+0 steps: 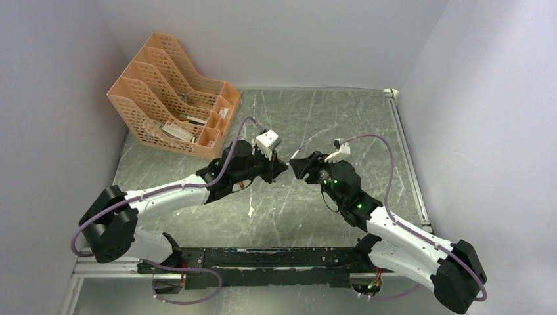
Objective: Insert the pens into the pen caps
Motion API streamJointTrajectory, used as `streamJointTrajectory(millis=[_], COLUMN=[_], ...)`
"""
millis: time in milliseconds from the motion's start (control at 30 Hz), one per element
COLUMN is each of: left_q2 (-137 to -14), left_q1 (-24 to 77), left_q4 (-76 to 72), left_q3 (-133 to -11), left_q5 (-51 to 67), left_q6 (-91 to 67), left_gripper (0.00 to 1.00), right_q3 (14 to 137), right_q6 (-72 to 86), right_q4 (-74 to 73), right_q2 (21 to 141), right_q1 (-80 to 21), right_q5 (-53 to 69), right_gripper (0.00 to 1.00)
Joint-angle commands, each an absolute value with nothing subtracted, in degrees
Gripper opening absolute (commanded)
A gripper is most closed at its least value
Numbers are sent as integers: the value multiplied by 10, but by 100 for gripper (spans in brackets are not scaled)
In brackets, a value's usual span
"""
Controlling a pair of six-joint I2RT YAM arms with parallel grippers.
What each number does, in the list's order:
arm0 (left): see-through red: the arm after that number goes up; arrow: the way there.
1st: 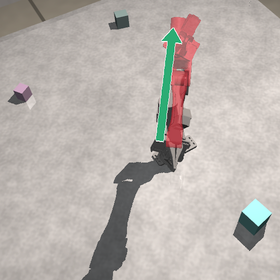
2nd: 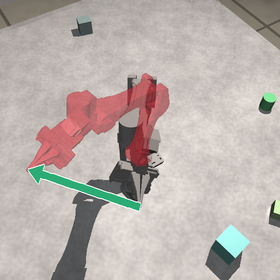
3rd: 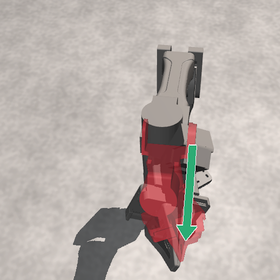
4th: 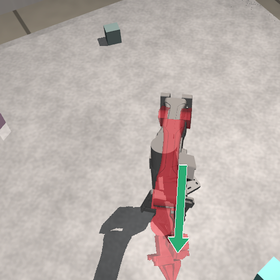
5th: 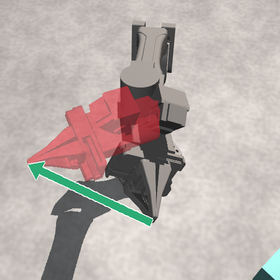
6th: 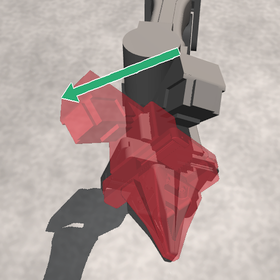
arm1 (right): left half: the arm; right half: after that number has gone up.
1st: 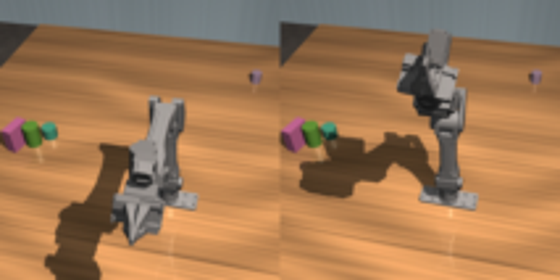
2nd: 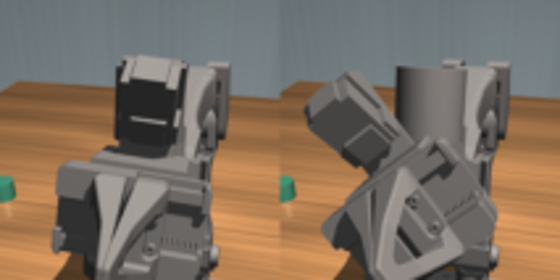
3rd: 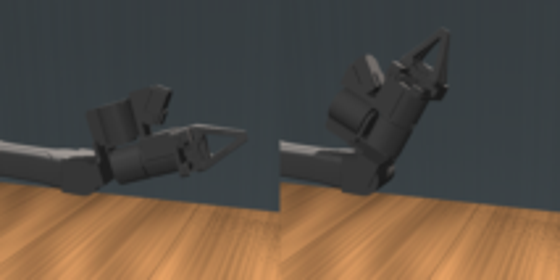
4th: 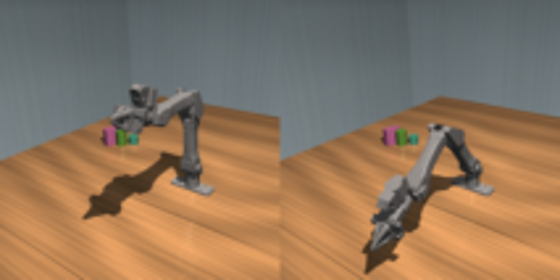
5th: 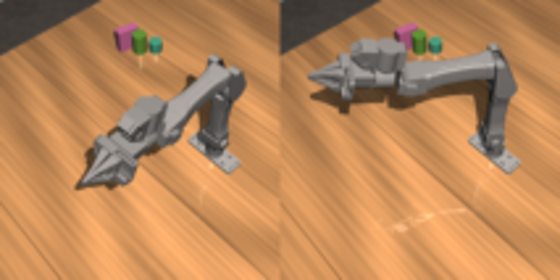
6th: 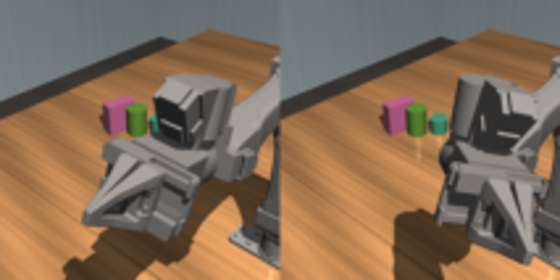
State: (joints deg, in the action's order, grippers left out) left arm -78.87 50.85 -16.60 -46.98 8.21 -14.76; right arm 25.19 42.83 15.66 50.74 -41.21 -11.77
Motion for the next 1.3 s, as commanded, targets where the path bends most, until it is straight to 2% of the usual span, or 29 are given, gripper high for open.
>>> streamJointTrajectory(millis=[0, 300, 467, 533, 600, 633, 733, 767, 833, 900, 967, 1000, 1067, 1133, 1200, 1267], left_q2=[-792, -780, -764, -762, -767, -772, -791, -796, -804, -810, -813, -814, -812, -795, -775, -764], left_q1=[513, 515, 516, 516, 516, 516, 516, 517, 517, 516, 516, 516, 516, 516, 514, 500], left_q4=[-194, -200, -201, -199, -191, -188, -181, -183, -190, -195, -193, -190, -182, -181, -180, -149], left_q3=[-475, -469, -468, -470, -474, -477, -487, -488, -488, -487, -489, -491, -491, -483, -468, -472], left_q5=[117, 136, 151, 156, 159, 163, 179, 185, 192, 194, 194, 192, 178, 150, 104, 59], left_q6=[-159, -165, -160, -160, -160, -159, -163, -166, -171, -173, -171, -169, -165, -165, -169, -171], left_gripper=[7, 7, 7, 7, 7, 11, 38, 44, 49, 45, 31, 27, 9, 7, 7, 7], right_q3=[279, 274, 272, 273, 273, 273, 275, 275, 273, 272, 271, 271, 271, 272, 266, 251], right_q6=[422, 433, 440, 439, 434, 432, 425, 423, 421, 421, 419, 419, 415, 412, 413, 413], right_q4=[190, 204, 222, 226, 233, 236, 243, 247, 256, 262, 264, 263, 258, 251, 248, 252], right_q2=[517, 527, 532, 534, 532, 532, 534, 536, 539, 540, 538, 536, 534, 528, 512, 488], right_q1=[-411, -411, -411, -411, -411, -411, -411, -410, -411, -412, -412, -411, -411, -412, -411, -412], right_q5=[-106, -106, -97, -88, -76, -69, -54, -46, -32, -23, -21, -22, -24, -32, -50, -73], right_gripper=[51, 45, 17, 0, 0, 0, 0, 0, 0, 0, 0, 0, 0, 0, 28, 41])
